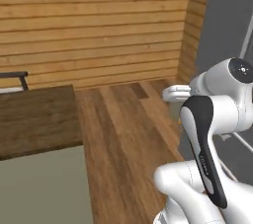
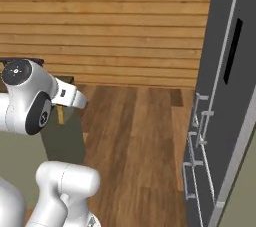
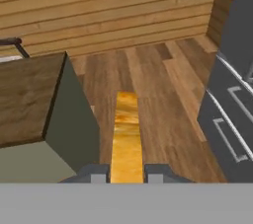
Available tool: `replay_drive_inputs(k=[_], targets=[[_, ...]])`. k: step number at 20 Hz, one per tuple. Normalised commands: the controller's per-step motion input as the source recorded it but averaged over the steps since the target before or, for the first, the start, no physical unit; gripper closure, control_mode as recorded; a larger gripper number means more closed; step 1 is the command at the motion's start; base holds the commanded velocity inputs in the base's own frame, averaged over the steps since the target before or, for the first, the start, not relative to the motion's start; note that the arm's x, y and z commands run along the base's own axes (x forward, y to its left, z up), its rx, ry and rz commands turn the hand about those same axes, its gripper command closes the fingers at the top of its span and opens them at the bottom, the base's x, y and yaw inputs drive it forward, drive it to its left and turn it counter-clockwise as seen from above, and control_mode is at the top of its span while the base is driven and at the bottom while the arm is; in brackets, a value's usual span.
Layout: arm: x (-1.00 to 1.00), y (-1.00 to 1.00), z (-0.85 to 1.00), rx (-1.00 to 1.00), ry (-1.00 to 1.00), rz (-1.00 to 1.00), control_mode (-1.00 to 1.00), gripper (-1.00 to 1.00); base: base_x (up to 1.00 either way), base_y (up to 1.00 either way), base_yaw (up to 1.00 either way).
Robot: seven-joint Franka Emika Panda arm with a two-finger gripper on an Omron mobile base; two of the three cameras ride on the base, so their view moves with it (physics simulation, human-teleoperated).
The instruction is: Start the toaster. Once the lever pops up, take the bread to the plate on the dining counter.
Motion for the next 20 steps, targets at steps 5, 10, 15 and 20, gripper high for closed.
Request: replay_drive_inputs(k=[5,10,15,20], targets=[[0.00,0.00,0.00,0.00,0.00,0.00,1.00,1.00,1.00,-0.49,0.35],[0.00,0.00,0.00,0.00,0.00,0.00,1.00,1.00,1.00,-0.43,0.23],[0.00,0.00,0.00,0.00,0.00,0.00,1.00,1.00,1.00,-0.28,0.22],[0.00,0.00,0.00,0.00,0.00,0.00,1.00,1.00,1.00,-0.24,0.23]])
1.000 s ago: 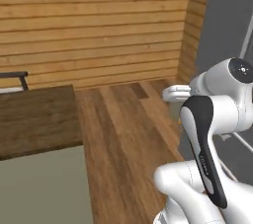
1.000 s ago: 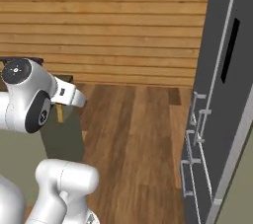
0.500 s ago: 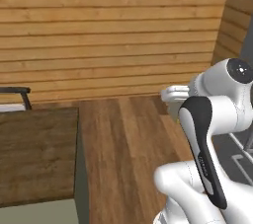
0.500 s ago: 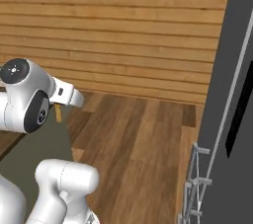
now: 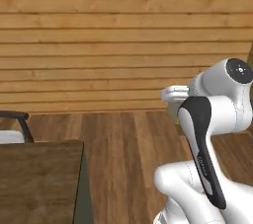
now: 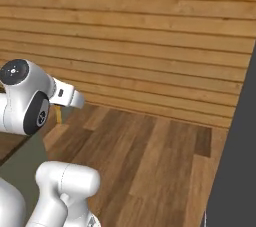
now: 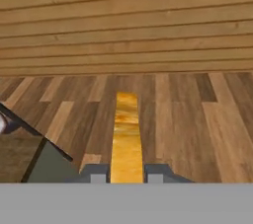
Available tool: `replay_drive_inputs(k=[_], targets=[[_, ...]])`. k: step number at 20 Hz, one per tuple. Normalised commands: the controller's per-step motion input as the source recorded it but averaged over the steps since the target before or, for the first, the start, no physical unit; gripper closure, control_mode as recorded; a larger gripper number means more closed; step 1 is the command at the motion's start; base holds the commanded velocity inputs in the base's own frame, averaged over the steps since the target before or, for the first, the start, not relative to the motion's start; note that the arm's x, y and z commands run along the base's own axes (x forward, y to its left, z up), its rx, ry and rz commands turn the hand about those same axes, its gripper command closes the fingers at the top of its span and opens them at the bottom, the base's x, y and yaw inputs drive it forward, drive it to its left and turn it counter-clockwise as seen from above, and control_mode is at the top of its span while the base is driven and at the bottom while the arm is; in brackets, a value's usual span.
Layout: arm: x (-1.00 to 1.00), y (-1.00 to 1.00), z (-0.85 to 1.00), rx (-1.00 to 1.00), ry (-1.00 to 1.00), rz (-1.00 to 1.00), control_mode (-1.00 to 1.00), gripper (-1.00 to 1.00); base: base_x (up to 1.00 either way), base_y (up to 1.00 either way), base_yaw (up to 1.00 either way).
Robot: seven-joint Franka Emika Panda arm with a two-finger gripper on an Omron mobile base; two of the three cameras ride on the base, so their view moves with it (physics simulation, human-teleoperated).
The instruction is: Start the toaster. Once the lever pops up, take the bread to the plate on the dining counter.
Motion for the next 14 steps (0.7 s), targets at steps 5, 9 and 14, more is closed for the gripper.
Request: replay_drive_inputs(k=[5,9,14], targets=[[0.00,0.00,0.00,0.00,0.00,0.00,1.00,1.00,1.00,-0.23,0.26],[0.00,0.00,0.00,0.00,0.00,0.00,1.00,1.00,1.00,-0.18,0.30],[0.00,0.00,0.00,0.00,0.00,0.00,1.00,1.00,1.00,-0.05,0.46]])
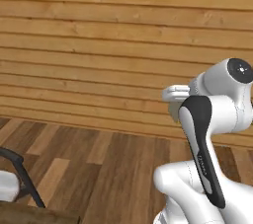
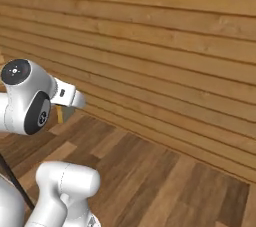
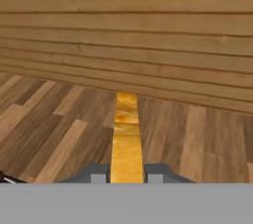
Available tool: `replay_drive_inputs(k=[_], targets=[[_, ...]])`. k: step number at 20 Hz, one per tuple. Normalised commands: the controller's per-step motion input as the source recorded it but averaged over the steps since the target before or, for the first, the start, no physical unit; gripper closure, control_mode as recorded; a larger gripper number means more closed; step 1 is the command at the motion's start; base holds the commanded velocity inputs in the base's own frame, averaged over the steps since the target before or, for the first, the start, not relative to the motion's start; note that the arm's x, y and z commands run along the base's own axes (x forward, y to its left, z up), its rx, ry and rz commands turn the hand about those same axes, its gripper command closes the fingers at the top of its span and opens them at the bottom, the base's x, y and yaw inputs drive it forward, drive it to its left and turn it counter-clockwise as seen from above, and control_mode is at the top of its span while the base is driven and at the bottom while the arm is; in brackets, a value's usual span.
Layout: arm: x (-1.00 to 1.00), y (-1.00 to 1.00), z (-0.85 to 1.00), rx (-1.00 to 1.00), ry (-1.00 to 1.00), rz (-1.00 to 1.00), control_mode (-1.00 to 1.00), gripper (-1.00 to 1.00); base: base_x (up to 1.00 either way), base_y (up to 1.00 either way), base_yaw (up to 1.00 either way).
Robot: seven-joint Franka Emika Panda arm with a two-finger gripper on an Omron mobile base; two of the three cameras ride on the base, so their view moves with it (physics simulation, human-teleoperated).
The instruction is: Start the toaster. Once the lever pops up, take the bread to the plate on the dining counter.
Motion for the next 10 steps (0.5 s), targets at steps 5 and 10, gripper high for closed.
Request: replay_drive_inputs(k=[5,10], targets=[[0.00,0.00,0.00,0.00,0.00,0.00,1.00,1.00,1.00,0.00,0.59],[0.00,0.00,0.00,0.00,0.00,0.00,1.00,1.00,1.00,0.00,0.60]])
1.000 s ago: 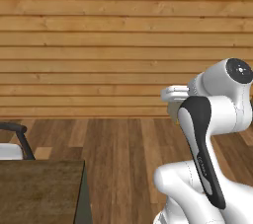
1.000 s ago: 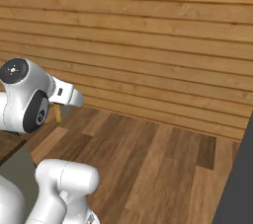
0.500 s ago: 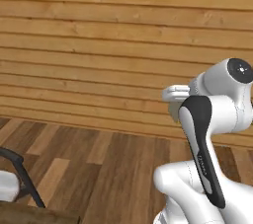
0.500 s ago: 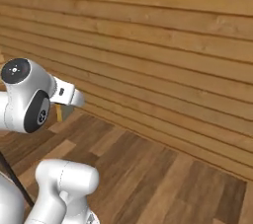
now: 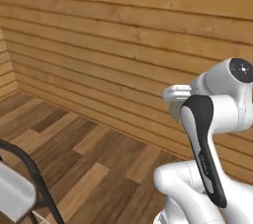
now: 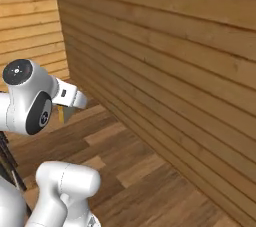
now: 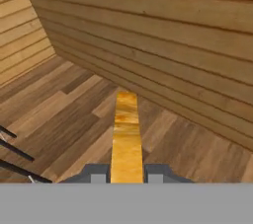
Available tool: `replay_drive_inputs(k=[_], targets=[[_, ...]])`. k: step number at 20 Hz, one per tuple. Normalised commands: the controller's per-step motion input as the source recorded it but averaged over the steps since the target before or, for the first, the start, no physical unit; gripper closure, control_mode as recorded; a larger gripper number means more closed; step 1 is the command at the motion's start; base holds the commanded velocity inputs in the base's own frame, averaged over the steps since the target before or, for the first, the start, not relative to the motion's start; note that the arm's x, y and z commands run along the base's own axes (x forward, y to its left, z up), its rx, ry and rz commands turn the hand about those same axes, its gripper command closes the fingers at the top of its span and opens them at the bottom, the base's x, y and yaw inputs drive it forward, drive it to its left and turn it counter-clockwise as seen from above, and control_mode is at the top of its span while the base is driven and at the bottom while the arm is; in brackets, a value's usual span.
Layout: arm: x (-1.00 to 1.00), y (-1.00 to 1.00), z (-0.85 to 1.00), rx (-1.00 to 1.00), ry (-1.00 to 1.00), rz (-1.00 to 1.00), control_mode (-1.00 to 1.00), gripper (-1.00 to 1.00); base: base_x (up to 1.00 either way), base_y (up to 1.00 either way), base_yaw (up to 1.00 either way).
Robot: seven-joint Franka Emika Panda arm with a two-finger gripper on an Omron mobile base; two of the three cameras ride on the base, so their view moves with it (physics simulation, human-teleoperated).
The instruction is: Start the toaster. Once the lever pops up, take the bread to the plate on the dining counter.
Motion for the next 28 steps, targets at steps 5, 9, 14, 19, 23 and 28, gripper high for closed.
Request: replay_drive_inputs(k=[5,9,14,19,23,28], targets=[[0.00,0.00,0.00,0.00,0.00,0.00,1.00,1.00,1.00,-0.15,0.56],[0.00,0.00,0.00,0.00,0.00,0.00,1.00,1.00,1.00,-0.26,0.55],[0.00,0.00,0.00,0.00,0.00,0.00,1.00,1.00,1.00,-0.31,0.58],[0.00,0.00,0.00,0.00,0.00,0.00,1.00,1.00,0.93,-0.42,0.59],[0.00,0.00,0.00,0.00,0.00,0.00,1.00,1.00,0.84,-0.40,0.63],[0.00,0.00,0.00,0.00,0.00,0.00,1.00,1.00,0.77,-0.46,0.63]])
